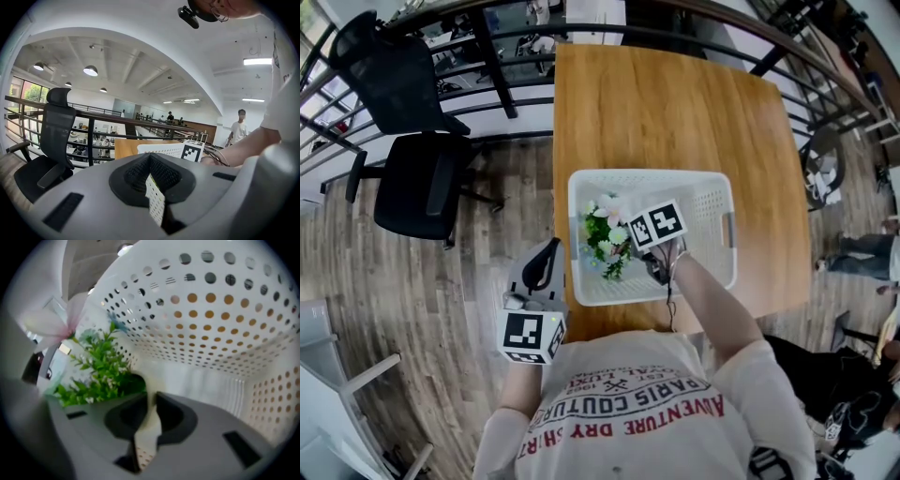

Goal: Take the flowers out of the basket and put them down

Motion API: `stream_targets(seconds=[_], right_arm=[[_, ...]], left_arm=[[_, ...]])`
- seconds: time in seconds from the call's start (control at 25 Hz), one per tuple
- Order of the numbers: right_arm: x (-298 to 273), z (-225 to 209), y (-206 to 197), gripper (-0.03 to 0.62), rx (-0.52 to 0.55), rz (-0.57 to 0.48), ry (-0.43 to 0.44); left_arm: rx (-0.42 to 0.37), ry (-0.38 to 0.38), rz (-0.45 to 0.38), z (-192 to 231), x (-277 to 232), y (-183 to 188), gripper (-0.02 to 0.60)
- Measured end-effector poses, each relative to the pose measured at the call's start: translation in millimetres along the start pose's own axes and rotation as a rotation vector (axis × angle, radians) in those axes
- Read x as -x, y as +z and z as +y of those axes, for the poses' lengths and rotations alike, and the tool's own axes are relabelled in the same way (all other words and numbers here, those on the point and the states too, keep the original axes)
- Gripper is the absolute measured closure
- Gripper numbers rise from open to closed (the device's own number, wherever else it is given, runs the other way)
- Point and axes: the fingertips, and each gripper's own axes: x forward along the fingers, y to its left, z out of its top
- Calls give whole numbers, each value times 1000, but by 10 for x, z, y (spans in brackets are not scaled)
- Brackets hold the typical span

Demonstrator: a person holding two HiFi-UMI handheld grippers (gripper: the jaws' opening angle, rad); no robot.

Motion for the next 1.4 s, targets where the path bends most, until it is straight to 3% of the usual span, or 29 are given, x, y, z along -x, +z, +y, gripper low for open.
stream_targets(seconds=[0.2,0.44,0.72,0.92,1.16,1.4], right_arm=[[49,25,54,520,28,-28,15],[430,51,143,522,58,-134,59],[1448,103,371,523,195,-346,76],[2198,-58,287,523,260,-479,51],[3013,-585,210,523,245,-620,18],[3647,-1433,-3,525,184,-703,-91]], left_arm=[[-7,39,-5,-67,54,105,555],[-20,85,-33,-389,168,173,555],[-50,107,-63,-882,95,281,555],[-67,86,-90,-1413,20,344,555],[-93,34,-100,-2040,-197,391,555],[-110,8,-106,-2463,-422,381,555]])
